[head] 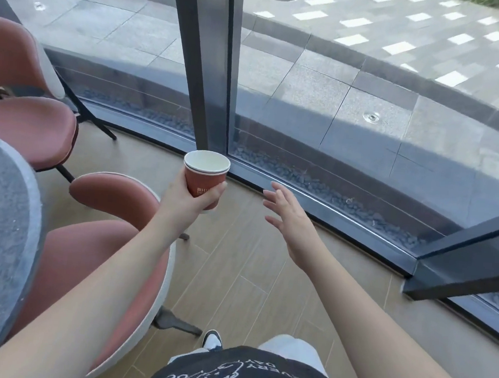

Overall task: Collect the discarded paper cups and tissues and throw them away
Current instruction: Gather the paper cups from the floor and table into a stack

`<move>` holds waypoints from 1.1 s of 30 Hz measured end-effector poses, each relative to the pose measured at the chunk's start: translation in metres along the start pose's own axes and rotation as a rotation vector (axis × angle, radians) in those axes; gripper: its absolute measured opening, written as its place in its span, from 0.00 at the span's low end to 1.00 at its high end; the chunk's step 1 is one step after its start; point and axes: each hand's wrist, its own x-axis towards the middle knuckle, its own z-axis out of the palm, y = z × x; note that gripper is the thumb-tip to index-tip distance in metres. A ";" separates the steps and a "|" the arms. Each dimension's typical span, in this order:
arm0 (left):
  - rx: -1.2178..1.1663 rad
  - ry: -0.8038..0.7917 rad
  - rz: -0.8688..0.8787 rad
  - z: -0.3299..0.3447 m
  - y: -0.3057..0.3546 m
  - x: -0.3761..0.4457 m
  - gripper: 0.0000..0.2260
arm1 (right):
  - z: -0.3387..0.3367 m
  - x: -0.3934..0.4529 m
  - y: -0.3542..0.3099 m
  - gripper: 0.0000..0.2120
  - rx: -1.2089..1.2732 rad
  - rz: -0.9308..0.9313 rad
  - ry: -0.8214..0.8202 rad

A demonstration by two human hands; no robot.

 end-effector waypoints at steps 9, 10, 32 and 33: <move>0.058 0.171 -0.114 0.046 -0.002 0.079 0.22 | -0.042 0.125 -0.020 0.13 -0.103 -0.022 -0.217; 0.038 0.192 -0.136 0.051 -0.003 0.085 0.21 | -0.045 0.138 -0.021 0.13 -0.120 -0.027 -0.241; -0.095 0.742 -0.409 0.044 -0.027 0.187 0.26 | 0.039 0.366 -0.065 0.18 -0.445 -0.068 -0.815; -0.098 0.770 -0.417 0.037 -0.031 0.193 0.25 | 0.052 0.376 -0.065 0.18 -0.463 -0.067 -0.838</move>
